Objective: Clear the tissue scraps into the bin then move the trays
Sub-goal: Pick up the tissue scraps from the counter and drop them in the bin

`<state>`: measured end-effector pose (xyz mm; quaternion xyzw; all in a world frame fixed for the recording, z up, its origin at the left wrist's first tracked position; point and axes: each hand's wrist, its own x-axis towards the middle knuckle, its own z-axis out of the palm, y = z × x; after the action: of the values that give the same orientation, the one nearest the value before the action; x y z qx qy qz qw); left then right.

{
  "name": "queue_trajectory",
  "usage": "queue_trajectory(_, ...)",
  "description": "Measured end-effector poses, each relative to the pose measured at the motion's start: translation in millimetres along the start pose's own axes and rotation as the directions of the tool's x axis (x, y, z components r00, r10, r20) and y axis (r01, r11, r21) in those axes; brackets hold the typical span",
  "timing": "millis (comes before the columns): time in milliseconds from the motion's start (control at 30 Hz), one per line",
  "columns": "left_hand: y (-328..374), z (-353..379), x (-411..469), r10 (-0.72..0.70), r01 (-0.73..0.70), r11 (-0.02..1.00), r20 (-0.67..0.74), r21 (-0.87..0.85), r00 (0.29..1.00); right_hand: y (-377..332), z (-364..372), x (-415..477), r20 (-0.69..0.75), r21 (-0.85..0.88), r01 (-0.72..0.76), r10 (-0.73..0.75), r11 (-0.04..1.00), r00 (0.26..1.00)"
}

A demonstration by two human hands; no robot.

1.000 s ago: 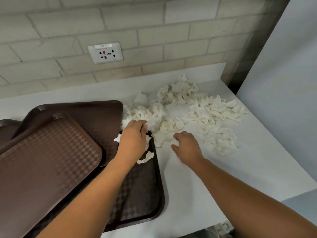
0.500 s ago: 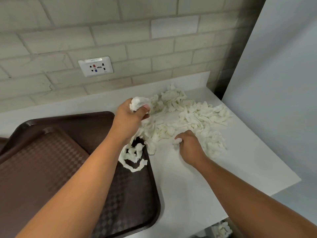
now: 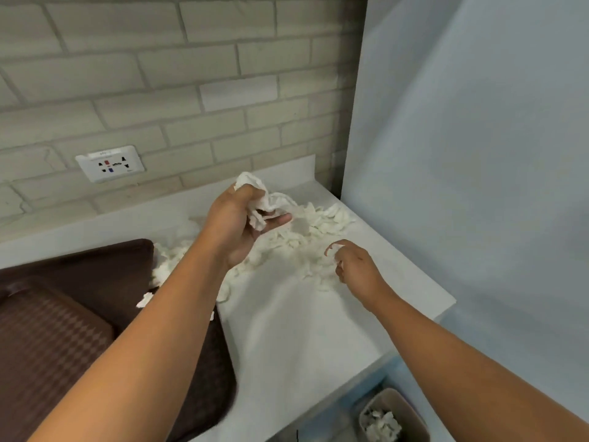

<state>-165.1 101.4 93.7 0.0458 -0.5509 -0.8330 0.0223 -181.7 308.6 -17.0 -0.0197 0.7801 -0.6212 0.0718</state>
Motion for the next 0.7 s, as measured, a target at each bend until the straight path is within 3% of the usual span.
queue_trajectory(167,-43,60,-22,-0.007,-0.022,0.976,0.133,0.215,0.991,7,-72,-45,-0.031,0.134,-0.047,0.051,0.99,0.998)
queue_trajectory(267,-73,102,-40,-0.08,0.031,0.969,0.19,0.246,0.979,24,-117,-76,-0.08,0.09,-0.046,0.053,0.995,0.995)
queue_trajectory(533,-183,170,-87,-0.226,0.152,0.915,0.164,0.375,0.96,99,-207,-151,-0.173,-0.031,-0.089,0.082,0.996,0.982)
queue_trajectory(700,-272,181,-106,-0.338,0.275,0.871,0.091,0.408,0.937,165,-229,-180,-0.232,0.048,-0.192,0.198,0.98,0.952)
